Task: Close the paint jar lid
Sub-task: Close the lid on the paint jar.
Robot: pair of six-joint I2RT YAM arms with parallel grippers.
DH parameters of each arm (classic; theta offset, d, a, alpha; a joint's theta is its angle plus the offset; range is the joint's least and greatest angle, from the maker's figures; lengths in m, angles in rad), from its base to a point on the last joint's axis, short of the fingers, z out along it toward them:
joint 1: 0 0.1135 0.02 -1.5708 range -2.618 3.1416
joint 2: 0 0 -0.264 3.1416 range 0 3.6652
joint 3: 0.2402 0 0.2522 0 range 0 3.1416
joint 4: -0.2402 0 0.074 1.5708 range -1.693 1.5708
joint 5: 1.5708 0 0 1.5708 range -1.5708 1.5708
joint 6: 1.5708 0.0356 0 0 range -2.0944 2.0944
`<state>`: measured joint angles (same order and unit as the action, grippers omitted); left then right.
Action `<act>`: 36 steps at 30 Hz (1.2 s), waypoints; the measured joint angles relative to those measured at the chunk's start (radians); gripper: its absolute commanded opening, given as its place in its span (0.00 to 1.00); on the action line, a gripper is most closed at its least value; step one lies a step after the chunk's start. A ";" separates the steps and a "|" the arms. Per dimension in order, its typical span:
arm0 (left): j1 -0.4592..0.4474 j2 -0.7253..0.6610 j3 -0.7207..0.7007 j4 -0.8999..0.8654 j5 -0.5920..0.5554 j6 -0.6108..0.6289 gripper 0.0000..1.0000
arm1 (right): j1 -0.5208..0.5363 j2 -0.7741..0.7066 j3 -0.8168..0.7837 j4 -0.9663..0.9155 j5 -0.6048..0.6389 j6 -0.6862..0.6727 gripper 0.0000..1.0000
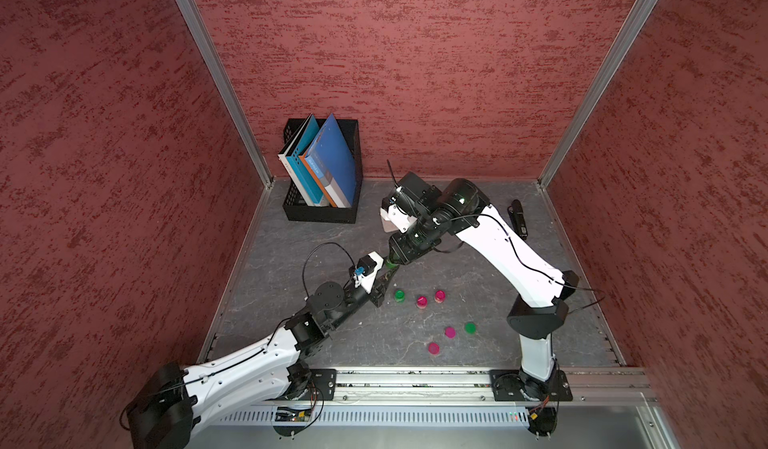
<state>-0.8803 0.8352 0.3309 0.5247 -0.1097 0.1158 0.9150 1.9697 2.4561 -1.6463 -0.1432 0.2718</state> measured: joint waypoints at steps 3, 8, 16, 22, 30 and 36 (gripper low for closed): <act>0.000 -0.005 0.000 0.000 0.000 -0.003 0.28 | 0.000 0.000 -0.011 0.000 0.003 0.000 0.43; 0.000 -0.011 0.000 -0.001 0.000 -0.007 0.28 | 0.000 0.000 -0.022 0.000 0.000 0.000 0.43; 0.000 -0.011 0.000 -0.002 0.000 -0.010 0.28 | 0.001 0.000 -0.023 0.000 -0.009 0.000 0.43; 0.000 -0.011 0.000 -0.002 0.001 -0.013 0.28 | 0.005 0.000 -0.023 0.000 -0.011 0.000 0.43; 0.000 -0.007 0.000 -0.002 0.004 -0.014 0.28 | 0.011 0.013 -0.022 0.000 -0.011 0.000 0.44; 0.000 -0.007 0.000 -0.003 0.006 -0.014 0.28 | 0.012 0.027 -0.014 0.000 -0.011 0.000 0.42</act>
<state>-0.8806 0.8284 0.3309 0.5213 -0.1036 0.1020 0.9268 1.9965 2.4416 -1.6463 -0.1539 0.2718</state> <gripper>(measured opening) 0.333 0.428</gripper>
